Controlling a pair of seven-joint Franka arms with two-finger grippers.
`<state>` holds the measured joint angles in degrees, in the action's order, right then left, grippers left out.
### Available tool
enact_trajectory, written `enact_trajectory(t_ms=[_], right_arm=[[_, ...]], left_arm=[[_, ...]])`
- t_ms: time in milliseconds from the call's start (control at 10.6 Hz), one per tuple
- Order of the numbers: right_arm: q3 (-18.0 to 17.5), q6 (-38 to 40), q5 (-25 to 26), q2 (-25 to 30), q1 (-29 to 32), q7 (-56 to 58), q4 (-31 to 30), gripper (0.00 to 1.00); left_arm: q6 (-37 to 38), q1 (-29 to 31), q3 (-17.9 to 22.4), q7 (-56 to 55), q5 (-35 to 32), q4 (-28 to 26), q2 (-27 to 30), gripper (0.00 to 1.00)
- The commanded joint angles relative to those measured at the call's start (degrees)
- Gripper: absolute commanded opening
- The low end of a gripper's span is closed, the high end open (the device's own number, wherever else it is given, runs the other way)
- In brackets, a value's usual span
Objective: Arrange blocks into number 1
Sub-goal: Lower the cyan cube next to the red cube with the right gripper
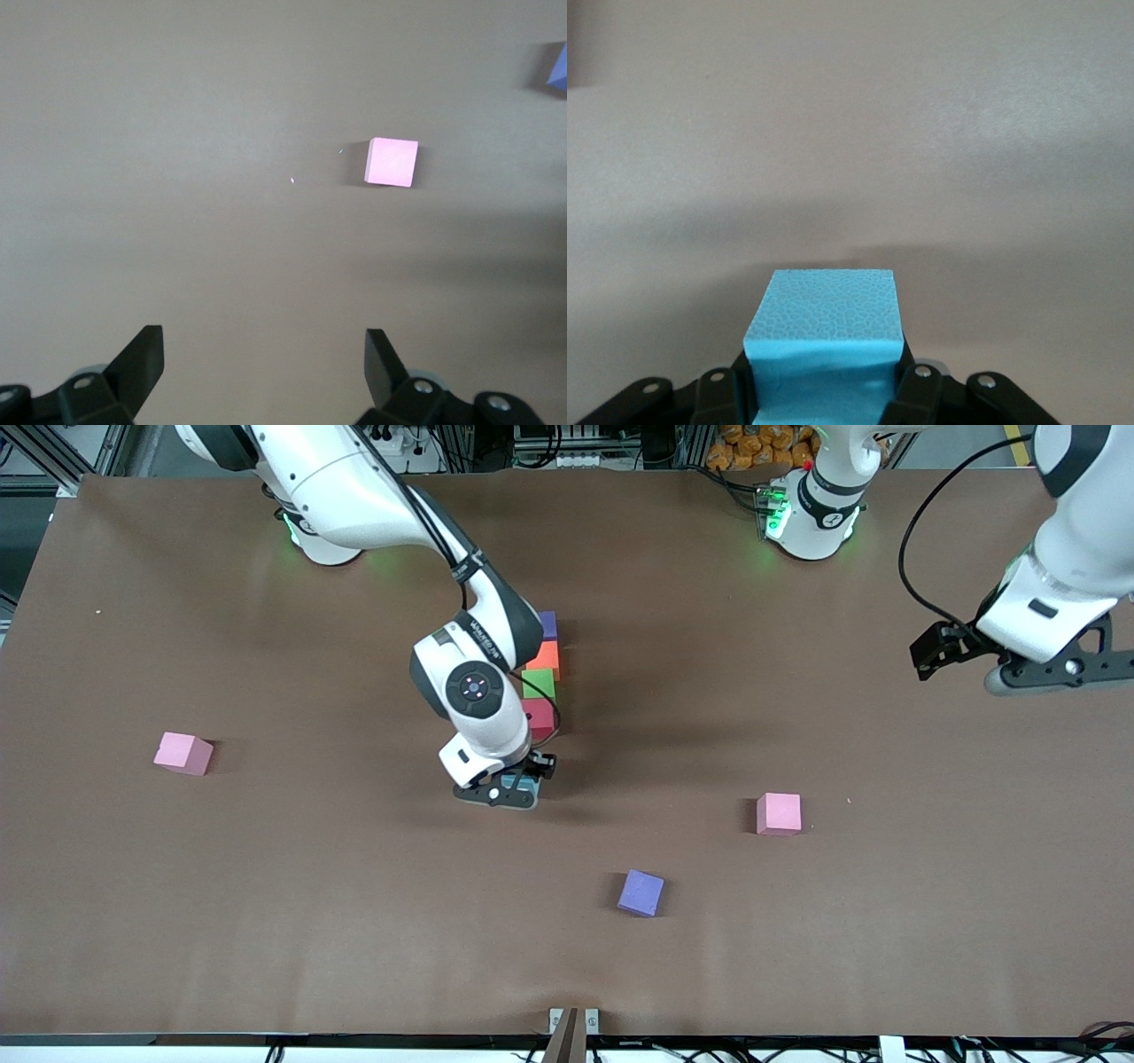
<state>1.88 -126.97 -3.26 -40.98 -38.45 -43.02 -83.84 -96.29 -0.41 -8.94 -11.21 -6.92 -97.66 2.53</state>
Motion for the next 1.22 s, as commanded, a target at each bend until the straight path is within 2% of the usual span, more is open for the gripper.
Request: enact_trajectory(t_ms=[0, 188, 659, 1130], right_arm=[[0.41, 0.58, 3.69, -0.86, -1.28, -0.14, 0.96, 0.0], [0.41, 0.75, 3.62, -0.94, -1.37, 1.26, 0.87, 0.0], [-0.38, 0.75, 2.91, -2.61, -2.25, 5.64, -0.44, 0.0], [-0.91, 0.67, -0.6, -2.53, -2.42, 7.68, -1.15, 0.0]], left_arm=[[1.28, 0.32, -0.03, 1.11, 1.38, 4.84, -1.03, 1.0], [2.06, 1.02, 0.41, 1.19, 3.56, 5.63, -0.42, 1.0], [3.03, 2.87, 0.68, 5.04, 4.28, 5.99, -0.77, 1.0], [3.56, 5.16, 0.68, 10.33, 4.45, 5.99, -0.86, 1.0]])
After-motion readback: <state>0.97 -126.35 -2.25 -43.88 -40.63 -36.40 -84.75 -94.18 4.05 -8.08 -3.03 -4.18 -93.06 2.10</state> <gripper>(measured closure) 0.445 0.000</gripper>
